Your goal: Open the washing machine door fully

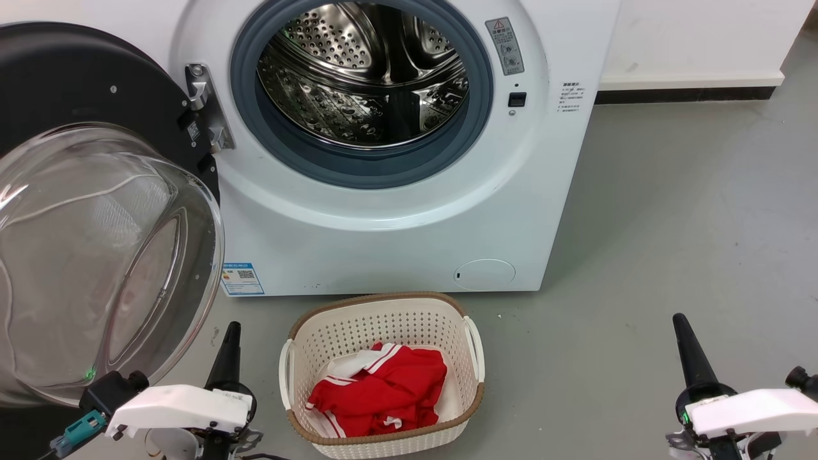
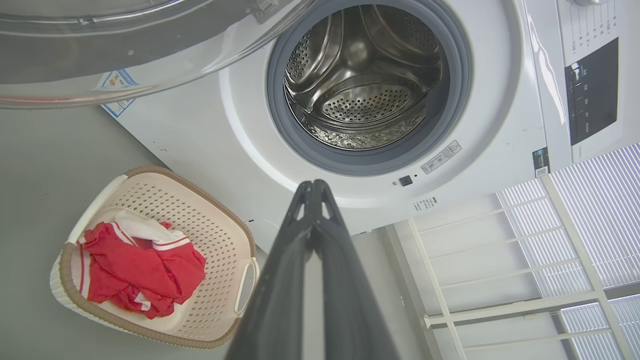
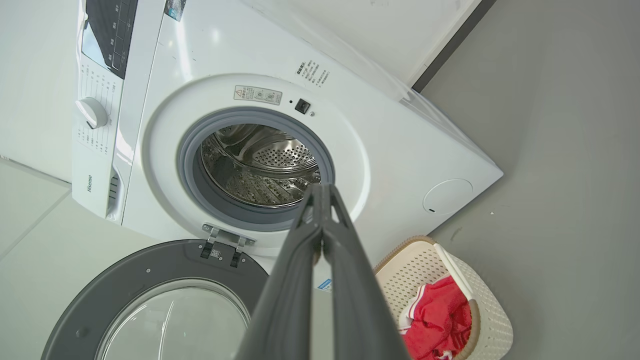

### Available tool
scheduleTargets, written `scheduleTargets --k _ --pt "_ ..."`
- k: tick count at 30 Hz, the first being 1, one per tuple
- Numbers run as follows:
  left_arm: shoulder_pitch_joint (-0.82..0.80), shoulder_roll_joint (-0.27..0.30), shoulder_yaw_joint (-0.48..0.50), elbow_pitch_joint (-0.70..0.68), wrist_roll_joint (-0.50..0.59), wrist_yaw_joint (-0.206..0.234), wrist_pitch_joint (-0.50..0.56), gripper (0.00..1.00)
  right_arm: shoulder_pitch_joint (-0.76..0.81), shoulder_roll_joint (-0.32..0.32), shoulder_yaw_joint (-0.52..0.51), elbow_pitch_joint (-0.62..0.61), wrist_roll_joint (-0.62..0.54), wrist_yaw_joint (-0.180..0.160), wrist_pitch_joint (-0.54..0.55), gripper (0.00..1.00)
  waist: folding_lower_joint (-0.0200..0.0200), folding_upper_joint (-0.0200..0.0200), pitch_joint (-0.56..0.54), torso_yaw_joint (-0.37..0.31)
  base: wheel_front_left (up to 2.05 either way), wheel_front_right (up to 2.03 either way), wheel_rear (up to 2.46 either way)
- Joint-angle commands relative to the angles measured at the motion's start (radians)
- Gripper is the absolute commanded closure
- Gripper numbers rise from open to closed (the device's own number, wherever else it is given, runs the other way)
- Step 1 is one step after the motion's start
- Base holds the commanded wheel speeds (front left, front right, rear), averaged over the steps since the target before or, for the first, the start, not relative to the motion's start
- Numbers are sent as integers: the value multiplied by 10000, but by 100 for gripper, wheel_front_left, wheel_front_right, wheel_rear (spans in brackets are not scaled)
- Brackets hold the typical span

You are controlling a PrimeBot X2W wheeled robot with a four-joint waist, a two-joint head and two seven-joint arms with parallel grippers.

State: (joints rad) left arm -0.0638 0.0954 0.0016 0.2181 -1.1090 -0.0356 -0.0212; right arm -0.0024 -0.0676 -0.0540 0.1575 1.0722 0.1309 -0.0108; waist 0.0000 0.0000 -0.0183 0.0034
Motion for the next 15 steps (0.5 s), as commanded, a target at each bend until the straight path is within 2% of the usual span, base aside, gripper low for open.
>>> scheduleTargets --k 1,15 --pt "-230 -1 86 -52 -274 -95 66 100 -327 -76 -28 -30 324 -1 45 100 0 0 6 -1 0 0 0" --pt "-326 -128 379 37 -1580 -341 431 100 -521 -72 -109 217 1788 -1 312 100 0 0 52 -8 0 0 0"
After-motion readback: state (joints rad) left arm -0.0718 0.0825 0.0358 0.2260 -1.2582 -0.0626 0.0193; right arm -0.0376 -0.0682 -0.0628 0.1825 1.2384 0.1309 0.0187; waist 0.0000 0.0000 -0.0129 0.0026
